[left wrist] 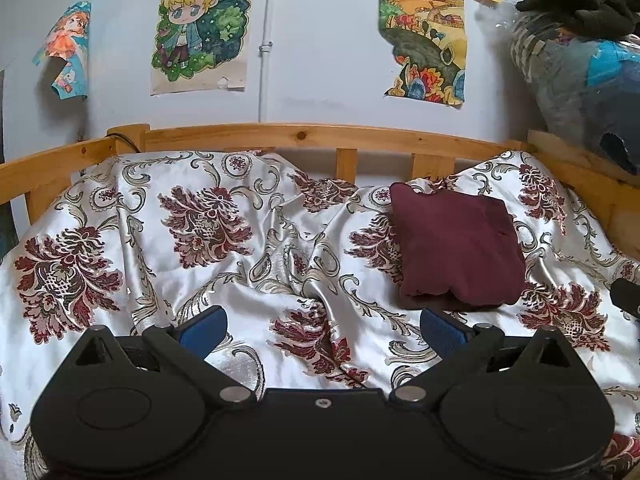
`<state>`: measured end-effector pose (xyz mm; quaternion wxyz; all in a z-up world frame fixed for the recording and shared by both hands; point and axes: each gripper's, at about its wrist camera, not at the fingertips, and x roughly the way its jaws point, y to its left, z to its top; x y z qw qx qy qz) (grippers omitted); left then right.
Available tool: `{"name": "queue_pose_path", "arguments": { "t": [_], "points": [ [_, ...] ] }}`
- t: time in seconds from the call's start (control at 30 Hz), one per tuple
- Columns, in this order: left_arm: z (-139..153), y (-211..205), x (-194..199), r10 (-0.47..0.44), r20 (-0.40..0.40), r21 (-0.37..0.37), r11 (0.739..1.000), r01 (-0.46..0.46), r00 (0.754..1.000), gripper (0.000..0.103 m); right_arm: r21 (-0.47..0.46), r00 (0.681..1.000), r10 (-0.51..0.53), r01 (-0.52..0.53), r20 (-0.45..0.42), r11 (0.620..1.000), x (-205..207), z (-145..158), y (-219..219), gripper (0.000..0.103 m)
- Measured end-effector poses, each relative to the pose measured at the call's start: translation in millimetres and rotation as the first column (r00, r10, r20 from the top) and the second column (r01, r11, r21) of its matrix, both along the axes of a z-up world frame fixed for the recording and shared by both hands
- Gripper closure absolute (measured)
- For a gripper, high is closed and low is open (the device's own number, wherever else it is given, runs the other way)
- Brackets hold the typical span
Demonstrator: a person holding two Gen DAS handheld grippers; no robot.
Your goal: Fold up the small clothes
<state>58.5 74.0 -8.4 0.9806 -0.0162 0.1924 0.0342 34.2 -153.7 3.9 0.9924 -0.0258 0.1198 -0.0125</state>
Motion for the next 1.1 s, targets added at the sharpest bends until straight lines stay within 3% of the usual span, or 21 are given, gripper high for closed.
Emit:
{"name": "queue_pose_path", "arguments": {
  "t": [1.1],
  "points": [
    [-1.2,-4.5,-1.7,-0.024,-0.001,0.021,0.999,0.024,1.000,0.001,-0.009,1.000,0.002,-0.002,-0.006,1.000,1.8,-4.2,-3.1,0.000]
  ]
}}
